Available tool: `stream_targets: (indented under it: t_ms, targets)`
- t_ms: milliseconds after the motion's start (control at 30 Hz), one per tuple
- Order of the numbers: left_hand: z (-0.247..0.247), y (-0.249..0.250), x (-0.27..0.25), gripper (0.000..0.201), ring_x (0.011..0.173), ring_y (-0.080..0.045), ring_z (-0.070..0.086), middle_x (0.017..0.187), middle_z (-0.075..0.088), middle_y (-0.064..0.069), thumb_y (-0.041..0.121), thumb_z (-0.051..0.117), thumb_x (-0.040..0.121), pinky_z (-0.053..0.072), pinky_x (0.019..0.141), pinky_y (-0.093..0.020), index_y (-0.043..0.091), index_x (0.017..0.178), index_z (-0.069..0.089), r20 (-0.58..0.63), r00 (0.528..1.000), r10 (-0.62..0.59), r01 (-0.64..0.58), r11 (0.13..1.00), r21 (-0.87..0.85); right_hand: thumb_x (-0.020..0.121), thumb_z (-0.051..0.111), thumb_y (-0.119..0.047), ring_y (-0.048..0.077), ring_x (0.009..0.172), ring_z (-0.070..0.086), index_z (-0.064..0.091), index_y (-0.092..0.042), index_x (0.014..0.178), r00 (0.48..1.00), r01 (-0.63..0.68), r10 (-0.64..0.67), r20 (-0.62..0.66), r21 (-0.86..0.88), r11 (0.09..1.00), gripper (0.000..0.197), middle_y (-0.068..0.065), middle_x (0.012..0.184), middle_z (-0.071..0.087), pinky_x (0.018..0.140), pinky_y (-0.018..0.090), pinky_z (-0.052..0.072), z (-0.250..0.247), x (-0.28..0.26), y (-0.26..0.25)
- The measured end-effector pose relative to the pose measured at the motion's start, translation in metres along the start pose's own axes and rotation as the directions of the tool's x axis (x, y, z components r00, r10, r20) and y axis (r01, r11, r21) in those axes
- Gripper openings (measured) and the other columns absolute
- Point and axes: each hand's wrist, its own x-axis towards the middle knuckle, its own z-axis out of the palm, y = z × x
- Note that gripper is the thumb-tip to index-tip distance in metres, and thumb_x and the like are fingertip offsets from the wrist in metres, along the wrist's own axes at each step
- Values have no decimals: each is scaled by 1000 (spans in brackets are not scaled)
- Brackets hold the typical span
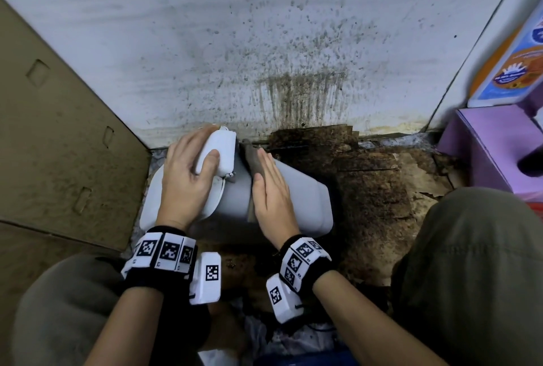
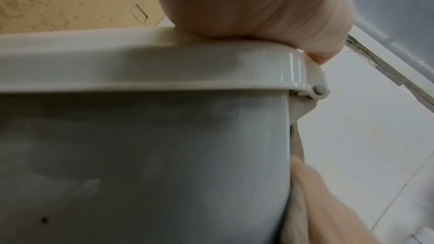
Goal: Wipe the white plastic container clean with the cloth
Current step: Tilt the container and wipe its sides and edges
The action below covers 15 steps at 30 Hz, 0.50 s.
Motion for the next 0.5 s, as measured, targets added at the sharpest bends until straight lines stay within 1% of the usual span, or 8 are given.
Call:
stream_targets:
  t_ms: [67,167,200,300,367,400,433,500]
  targets:
    - [-1,-1,-1,48,132,-19,48,138,59,4,37,45,98,31,111,-21,17,139,60,0,1000,1,-1,1000,-7,107,29,-28,2,152,17,30,-16,157,999,-44,43,7,20,999,52,-8,164,27,125,25,16,-7,2,16]
    - [-1,0,-2,48,131,-20,49,139,60,4,37,44,98,32,110,-21,18,138,60,3,1000,3,-3,1000,-7,109,31,-21,5,152,21,32,-15,156,993,-122,122,-5,52,991,48,-11,160,29,125,27,17,-19,2,32]
    - [-1,1,-3,48,131,-20,49,138,60,4,37,44,97,32,110,-22,18,138,60,5,1000,5,-5,1000,-5,109,31,-20,5,151,22,32,-15,155,987,-160,161,-5,78,984,46,-11,158,30,125,24,16,-22,1,34]
    - [0,4,-4,48,131,-21,49,139,60,2,37,44,98,33,111,-26,17,137,61,10,1000,9,-9,1000,-4,110,32,-20,3,150,23,35,-19,155,973,-224,228,-18,133,966,45,-8,159,34,119,8,13,-26,0,33]
    - [0,4,-4,48,131,-20,49,138,60,2,38,44,98,34,111,-28,17,137,61,8,1000,8,-7,1000,-6,110,32,-22,3,150,24,36,-20,155,973,-221,228,-36,134,966,45,-7,160,35,117,7,13,-25,-2,30]
    - [0,4,-4,48,131,-20,49,139,60,2,38,44,98,34,112,-28,17,138,61,6,1000,6,-6,1000,-8,110,32,-23,4,150,25,37,-20,155,970,-233,240,-43,135,963,45,-5,160,36,118,9,14,-24,-2,30]
    - [0,4,-4,48,131,-20,49,139,60,3,38,44,98,34,112,-29,18,138,61,5,1000,5,-5,1000,-8,110,32,-25,7,149,27,37,-20,155,962,-256,266,-53,143,956,45,-2,160,38,120,13,17,-22,-2,30]
    - [0,4,-5,48,131,-21,49,139,60,3,39,44,98,35,113,-34,18,138,60,4,1000,8,-8,1000,-8,109,31,-34,17,144,39,38,-21,154,937,-323,340,-79,171,931,48,5,154,47,121,31,28,-20,-2,28]
